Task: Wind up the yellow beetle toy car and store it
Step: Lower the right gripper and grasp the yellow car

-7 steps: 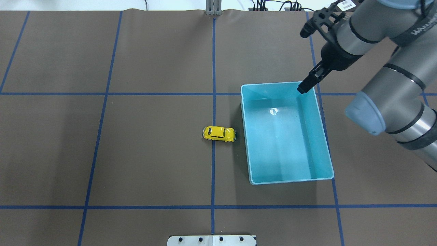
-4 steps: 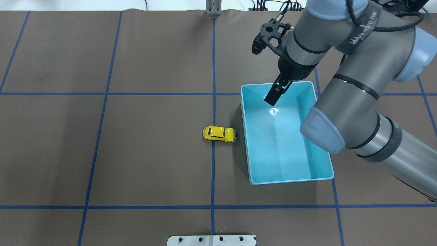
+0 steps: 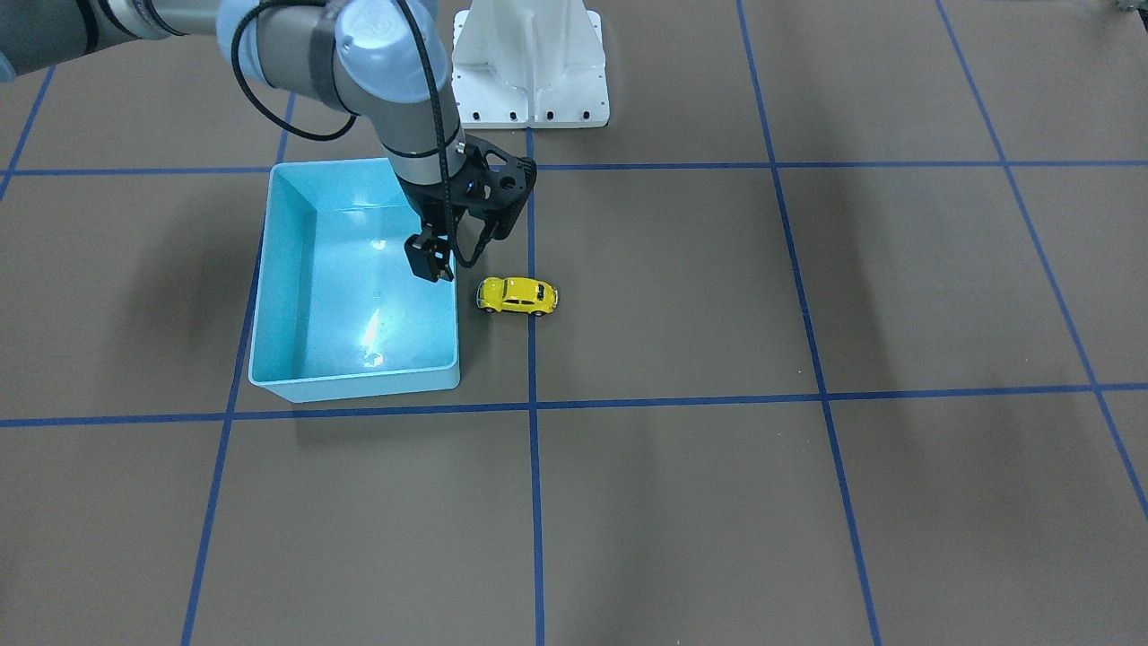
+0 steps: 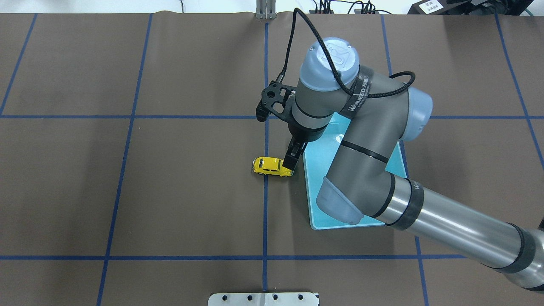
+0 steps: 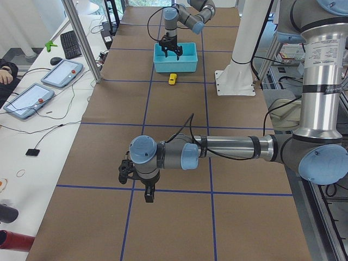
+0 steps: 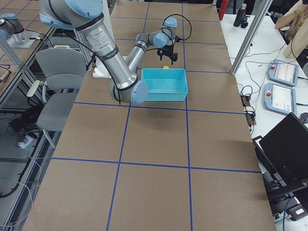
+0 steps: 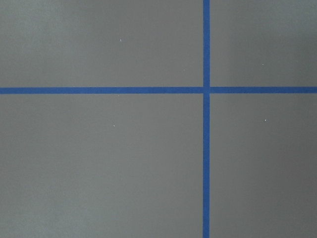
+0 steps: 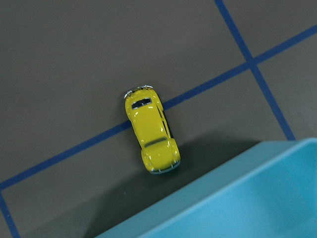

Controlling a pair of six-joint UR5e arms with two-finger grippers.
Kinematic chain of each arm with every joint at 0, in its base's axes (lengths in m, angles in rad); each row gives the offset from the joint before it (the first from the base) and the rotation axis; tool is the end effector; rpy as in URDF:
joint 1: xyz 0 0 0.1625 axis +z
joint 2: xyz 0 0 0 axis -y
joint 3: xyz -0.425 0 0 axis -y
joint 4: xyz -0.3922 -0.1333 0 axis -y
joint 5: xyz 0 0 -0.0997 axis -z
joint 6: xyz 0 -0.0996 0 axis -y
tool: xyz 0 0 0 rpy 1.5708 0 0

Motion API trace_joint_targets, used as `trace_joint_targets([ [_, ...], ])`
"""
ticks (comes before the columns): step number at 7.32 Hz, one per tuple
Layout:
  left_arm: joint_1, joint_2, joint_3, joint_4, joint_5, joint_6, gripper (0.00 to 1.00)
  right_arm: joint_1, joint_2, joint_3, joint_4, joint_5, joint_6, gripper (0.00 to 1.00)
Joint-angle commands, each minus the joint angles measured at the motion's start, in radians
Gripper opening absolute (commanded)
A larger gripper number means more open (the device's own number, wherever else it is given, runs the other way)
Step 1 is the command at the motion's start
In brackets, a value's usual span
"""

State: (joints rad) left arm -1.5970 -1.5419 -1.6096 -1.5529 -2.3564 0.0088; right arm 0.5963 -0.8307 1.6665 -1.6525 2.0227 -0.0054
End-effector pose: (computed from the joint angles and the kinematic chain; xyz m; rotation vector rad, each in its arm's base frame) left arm -0.0754 -0.4772 0.6546 0.0062 0.7856 -0.0196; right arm -0.5152 -0.4582 0.1824 0.4799 -0.7650 -1.0865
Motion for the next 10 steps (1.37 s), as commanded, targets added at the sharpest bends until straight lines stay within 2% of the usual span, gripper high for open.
trace_joint_targets([
  [1, 0.000, 0.000, -0.021, 0.025, -0.003, -0.001, 1.00, -0.051, 0.048, -0.074, 0.088, -0.010, -0.022, 1.00],
  [3, -0.001, 0.005, -0.021, 0.022, 0.000, 0.005, 1.00, -0.119, 0.068, -0.079, 0.088, -0.140, -0.047, 1.00],
  [4, -0.001, 0.019, -0.023, 0.022, 0.000, 0.008, 1.00, -0.165, 0.059, -0.080, 0.088, -0.171, -0.051, 1.00],
  [6, -0.003, 0.020, -0.024, 0.020, 0.003, 0.010, 1.00, -0.168, 0.058, -0.077, 0.088, -0.225, -0.187, 1.00],
  [8, -0.001, 0.022, -0.023, 0.020, 0.005, 0.011, 1.00, -0.164, 0.047, -0.091, 0.095, -0.243, -0.244, 1.00],
  [10, -0.001, 0.022, -0.018, 0.020, 0.005, 0.011, 1.00, -0.152, 0.048, -0.113, 0.099, -0.219, -0.269, 1.00],
])
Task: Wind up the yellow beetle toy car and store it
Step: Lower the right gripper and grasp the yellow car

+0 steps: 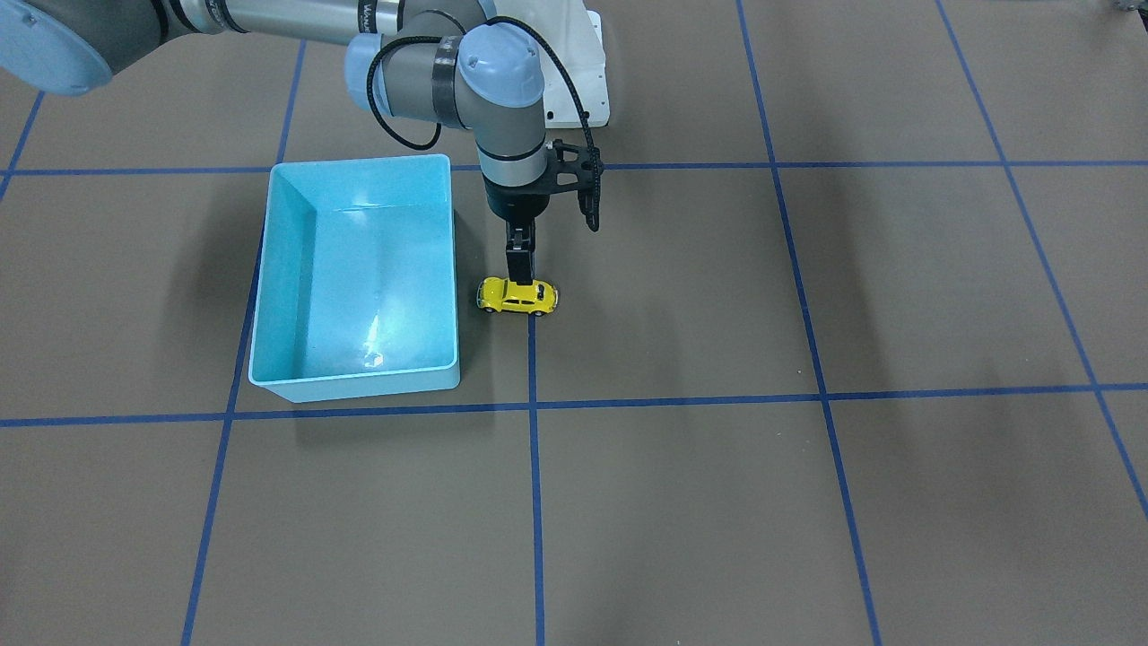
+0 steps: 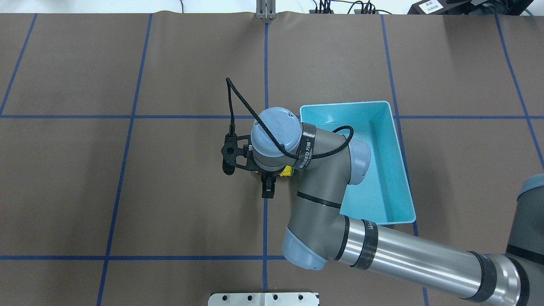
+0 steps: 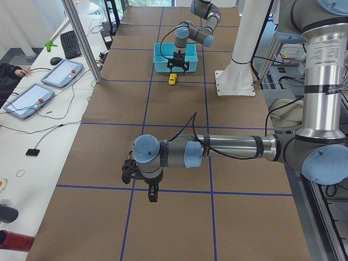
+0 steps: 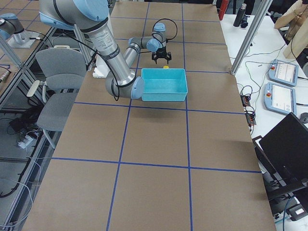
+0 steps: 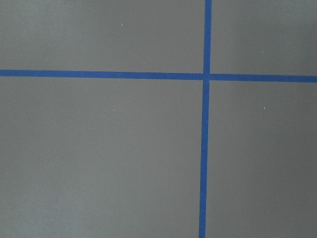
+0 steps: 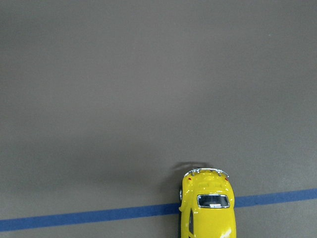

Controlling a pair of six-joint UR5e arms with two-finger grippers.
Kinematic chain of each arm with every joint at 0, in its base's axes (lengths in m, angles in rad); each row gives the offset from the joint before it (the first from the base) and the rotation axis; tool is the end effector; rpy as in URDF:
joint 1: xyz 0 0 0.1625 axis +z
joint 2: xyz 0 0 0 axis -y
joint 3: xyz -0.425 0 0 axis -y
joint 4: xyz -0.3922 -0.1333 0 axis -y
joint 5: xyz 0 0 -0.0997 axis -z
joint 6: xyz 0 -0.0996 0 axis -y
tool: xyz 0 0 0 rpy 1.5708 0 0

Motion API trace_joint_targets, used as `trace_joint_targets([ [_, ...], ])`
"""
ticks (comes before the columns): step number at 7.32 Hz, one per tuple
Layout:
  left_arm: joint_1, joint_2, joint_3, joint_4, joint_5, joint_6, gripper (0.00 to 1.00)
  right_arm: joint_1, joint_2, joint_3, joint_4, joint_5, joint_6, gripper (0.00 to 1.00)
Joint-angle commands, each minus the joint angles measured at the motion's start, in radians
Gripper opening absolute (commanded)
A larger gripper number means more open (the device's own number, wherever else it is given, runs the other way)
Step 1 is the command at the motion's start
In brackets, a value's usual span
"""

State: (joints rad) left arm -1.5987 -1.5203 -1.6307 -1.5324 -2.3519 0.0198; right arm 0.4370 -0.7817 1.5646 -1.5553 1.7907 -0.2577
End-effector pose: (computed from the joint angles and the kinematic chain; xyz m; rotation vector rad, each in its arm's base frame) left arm -0.0762 -0.4664 0.6569 -0.0089 0.7815 -0.0190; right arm -0.6041 -0.4053 0.1817 0.6903 -0.5744 -1.3937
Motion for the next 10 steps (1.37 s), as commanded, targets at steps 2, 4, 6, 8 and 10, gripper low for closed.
trace_joint_targets([
  [2, 0.000, -0.001, 0.002, 0.000, 0.000, -0.001, 1.00, 0.020, 0.001, -0.027, 0.004, 0.013, -0.018, 1.00],
  [4, 0.000, -0.003, 0.003, 0.000, -0.004, -0.003, 1.00, 0.038, 0.036, -0.104, 0.049, 0.021, -0.005, 1.00],
  [6, 0.002, -0.004, 0.000, 0.001, -0.007, -0.011, 1.00, 0.052, 0.067, -0.156, 0.061, 0.050, 0.009, 1.00],
  [8, 0.002, -0.003, 0.006, 0.002, -0.006, -0.006, 1.00, 0.052, 0.052, -0.158, 0.066, 0.064, 0.006, 1.00],
  [10, 0.002, -0.003, 0.005, 0.002, -0.006, -0.006, 1.00, 0.052, 0.039, -0.158, 0.067, 0.064, 0.005, 1.00],
])
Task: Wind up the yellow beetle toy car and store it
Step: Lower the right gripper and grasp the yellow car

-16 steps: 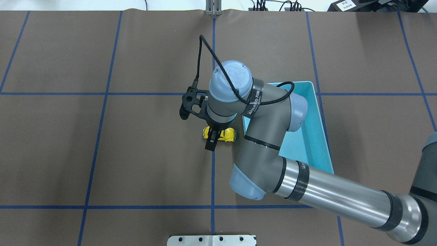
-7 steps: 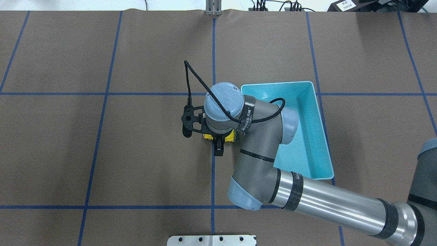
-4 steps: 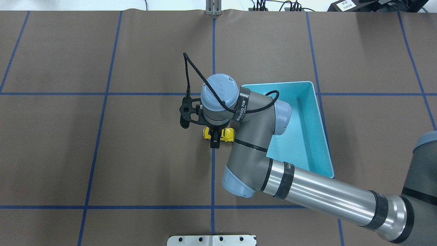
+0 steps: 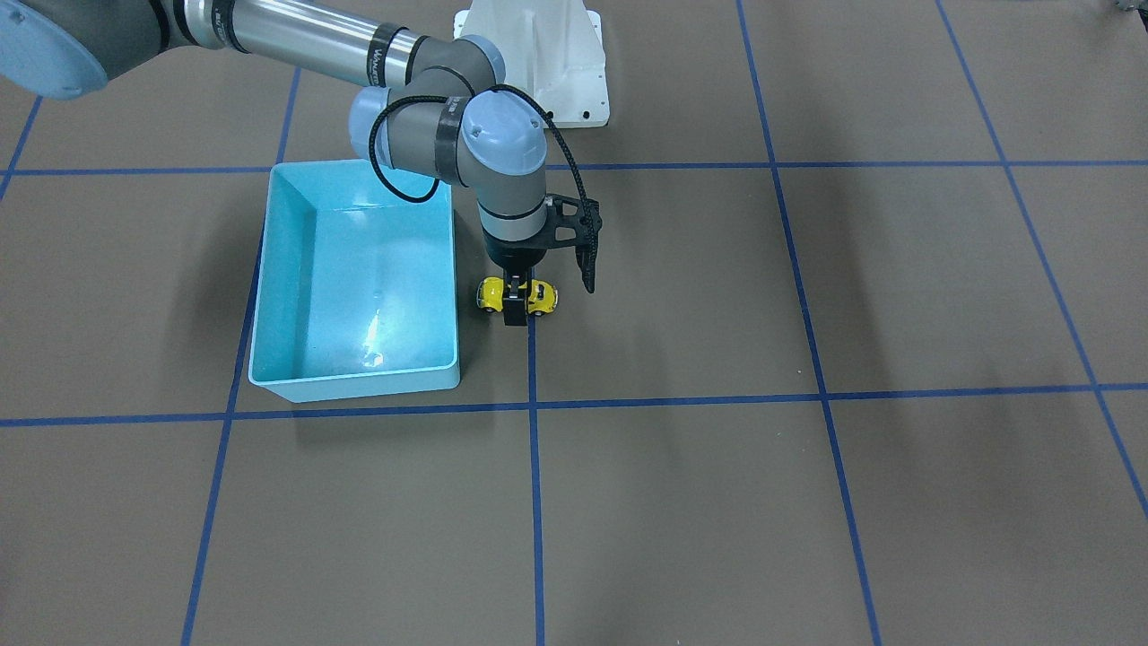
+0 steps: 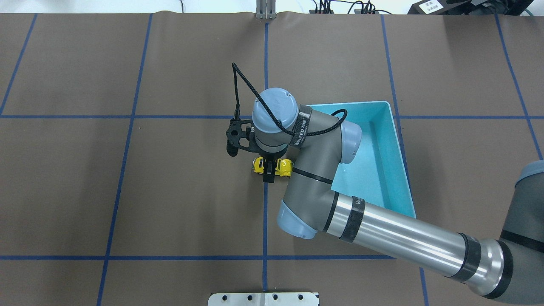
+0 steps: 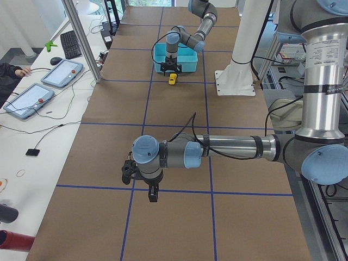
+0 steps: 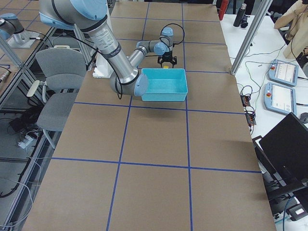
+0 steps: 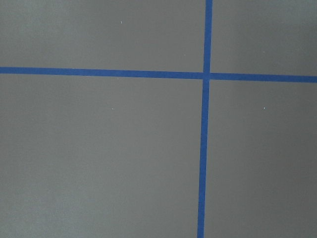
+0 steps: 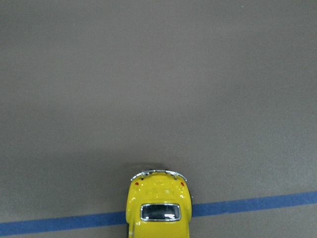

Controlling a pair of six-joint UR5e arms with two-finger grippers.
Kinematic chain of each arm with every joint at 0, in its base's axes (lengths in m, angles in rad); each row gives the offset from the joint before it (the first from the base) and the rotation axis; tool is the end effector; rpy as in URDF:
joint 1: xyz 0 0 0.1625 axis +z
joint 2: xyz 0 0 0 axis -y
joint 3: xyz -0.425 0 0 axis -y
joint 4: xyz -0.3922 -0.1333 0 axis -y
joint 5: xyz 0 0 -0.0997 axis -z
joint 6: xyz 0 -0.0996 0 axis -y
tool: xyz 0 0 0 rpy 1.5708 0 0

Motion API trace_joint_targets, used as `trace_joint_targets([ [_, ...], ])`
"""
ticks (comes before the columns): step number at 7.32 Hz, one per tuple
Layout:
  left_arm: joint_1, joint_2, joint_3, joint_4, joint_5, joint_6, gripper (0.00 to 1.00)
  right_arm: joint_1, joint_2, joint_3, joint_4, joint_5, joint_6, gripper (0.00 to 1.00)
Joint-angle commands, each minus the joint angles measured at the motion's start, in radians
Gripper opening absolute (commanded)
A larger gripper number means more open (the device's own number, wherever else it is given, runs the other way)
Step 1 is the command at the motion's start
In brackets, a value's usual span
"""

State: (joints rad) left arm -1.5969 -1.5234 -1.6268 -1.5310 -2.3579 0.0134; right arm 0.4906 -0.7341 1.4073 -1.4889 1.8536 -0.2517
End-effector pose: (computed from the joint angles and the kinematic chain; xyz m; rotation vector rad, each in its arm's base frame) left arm -0.0750 -0.4677 0.6570 -0.0140 0.7875 -0.0243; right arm -0.6209 -0.4513 0.2040 0.6288 -0.5963 -1.3620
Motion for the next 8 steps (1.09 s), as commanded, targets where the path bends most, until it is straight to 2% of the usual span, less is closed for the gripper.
trace_joint_targets([
  [1, -0.001, 0.002, 0.004, -0.001, 0.003, 0.006, 1.00, -0.001, -0.008, -0.001, 0.001, 0.003, -0.001, 0.97],
  [2, -0.001, 0.003, 0.004, -0.001, 0.003, 0.007, 1.00, -0.001, -0.008, -0.001, 0.001, 0.003, -0.001, 0.95],
  [3, -0.001, 0.002, 0.002, -0.001, 0.002, 0.007, 1.00, -0.001, -0.010, -0.002, 0.001, 0.003, -0.001, 0.84],
  [4, -0.001, 0.005, 0.004, -0.001, 0.003, 0.007, 1.00, -0.003, -0.013, -0.002, 0.001, 0.003, -0.006, 0.62],
  [5, -0.003, 0.005, 0.005, -0.003, 0.005, 0.007, 1.00, -0.003, -0.019, -0.001, 0.001, 0.004, -0.009, 0.45],
  [6, -0.003, 0.005, 0.002, -0.002, 0.002, 0.007, 1.00, -0.003, -0.018, 0.004, 0.002, 0.004, -0.011, 0.08],
  [7, -0.002, 0.005, 0.004, -0.001, 0.002, 0.007, 1.00, -0.003, -0.018, 0.009, 0.003, 0.003, -0.029, 0.00],
  [8, -0.003, 0.005, 0.004, -0.003, 0.002, 0.007, 1.00, -0.003, -0.016, 0.009, 0.001, 0.001, -0.031, 0.00],
])
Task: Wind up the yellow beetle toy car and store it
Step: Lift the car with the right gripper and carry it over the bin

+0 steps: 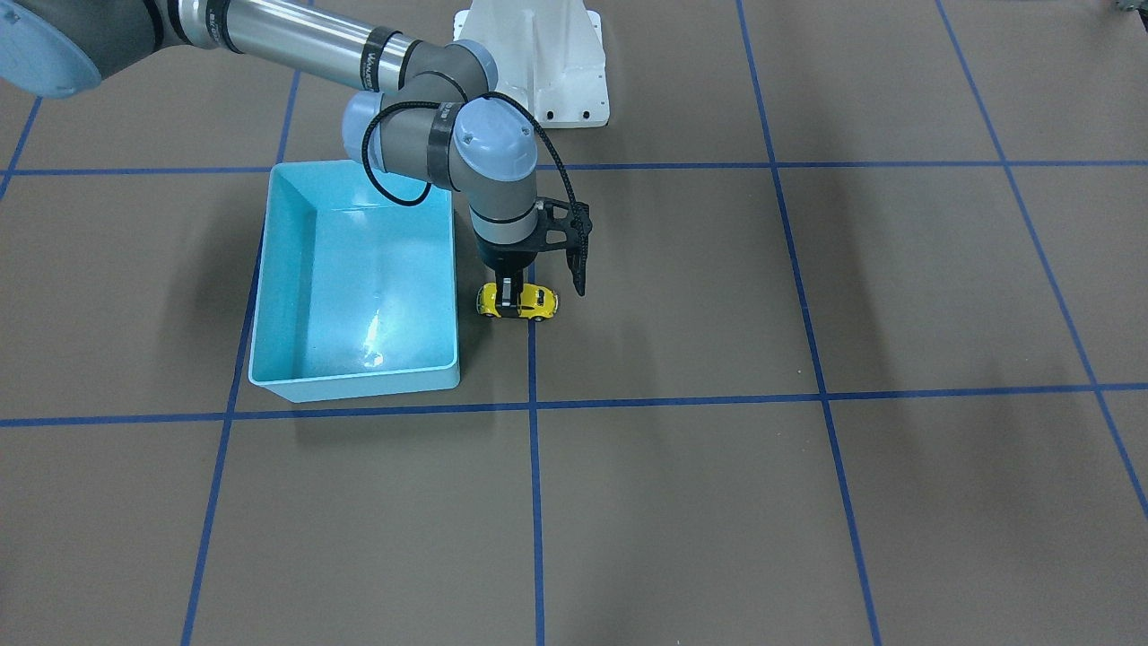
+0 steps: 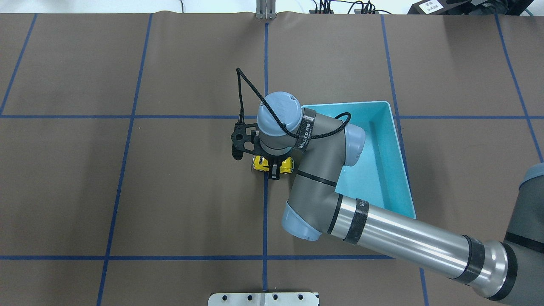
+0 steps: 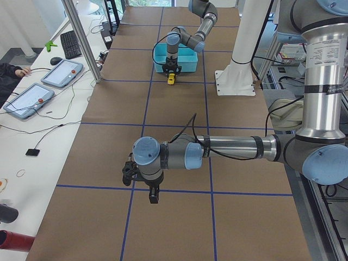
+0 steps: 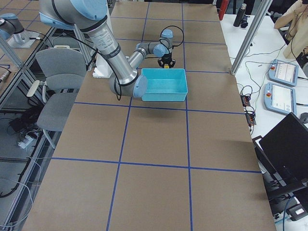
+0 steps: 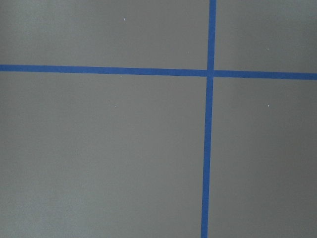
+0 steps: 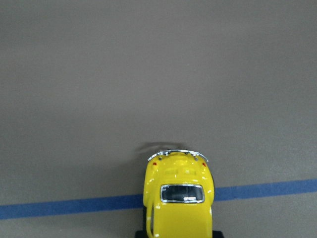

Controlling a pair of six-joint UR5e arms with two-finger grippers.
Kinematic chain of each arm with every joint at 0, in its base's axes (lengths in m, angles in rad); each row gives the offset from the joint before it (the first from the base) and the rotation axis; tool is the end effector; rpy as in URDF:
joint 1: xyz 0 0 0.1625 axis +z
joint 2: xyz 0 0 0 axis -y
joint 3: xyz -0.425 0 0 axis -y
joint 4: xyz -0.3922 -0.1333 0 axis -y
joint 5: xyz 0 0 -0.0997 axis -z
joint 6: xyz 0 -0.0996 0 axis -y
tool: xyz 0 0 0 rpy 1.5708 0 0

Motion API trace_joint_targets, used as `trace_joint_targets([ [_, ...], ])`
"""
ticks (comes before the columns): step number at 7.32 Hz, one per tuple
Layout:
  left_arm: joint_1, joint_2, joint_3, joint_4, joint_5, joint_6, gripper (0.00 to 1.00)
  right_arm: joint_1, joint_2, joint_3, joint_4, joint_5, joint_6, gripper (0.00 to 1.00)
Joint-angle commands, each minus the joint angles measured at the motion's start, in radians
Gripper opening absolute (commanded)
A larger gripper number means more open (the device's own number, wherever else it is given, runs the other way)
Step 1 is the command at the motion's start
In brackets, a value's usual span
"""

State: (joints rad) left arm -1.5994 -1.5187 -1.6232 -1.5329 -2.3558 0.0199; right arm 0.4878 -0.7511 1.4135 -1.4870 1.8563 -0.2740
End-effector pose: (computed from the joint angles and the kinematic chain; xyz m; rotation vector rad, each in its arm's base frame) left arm -0.0762 -0.4651 0.6610 -0.0166 0.7856 -0.0230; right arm -0.6203 -0.4482 0.2138 0.6263 -0.5910 -1.3866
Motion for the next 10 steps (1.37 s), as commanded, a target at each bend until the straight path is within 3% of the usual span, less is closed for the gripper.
trace_joint_targets([
  [1, -0.001, 0.000, 0.000, -0.001, -0.002, 0.000, 1.00, 0.001, 0.001, 0.022, -0.012, 0.024, -0.005, 0.00],
  [5, -0.001, 0.005, -0.009, 0.002, -0.002, 0.000, 1.00, 0.066, -0.008, 0.293, -0.245, 0.111, -0.016, 0.00],
  [7, -0.001, 0.003, -0.007, 0.002, -0.002, 0.000, 1.00, 0.104, -0.196, 0.514, -0.266, 0.153, -0.091, 0.00],
  [10, 0.001, 0.003, -0.007, 0.002, -0.002, -0.002, 1.00, 0.173, -0.351, 0.617, -0.260, 0.179, -0.275, 0.00],
])
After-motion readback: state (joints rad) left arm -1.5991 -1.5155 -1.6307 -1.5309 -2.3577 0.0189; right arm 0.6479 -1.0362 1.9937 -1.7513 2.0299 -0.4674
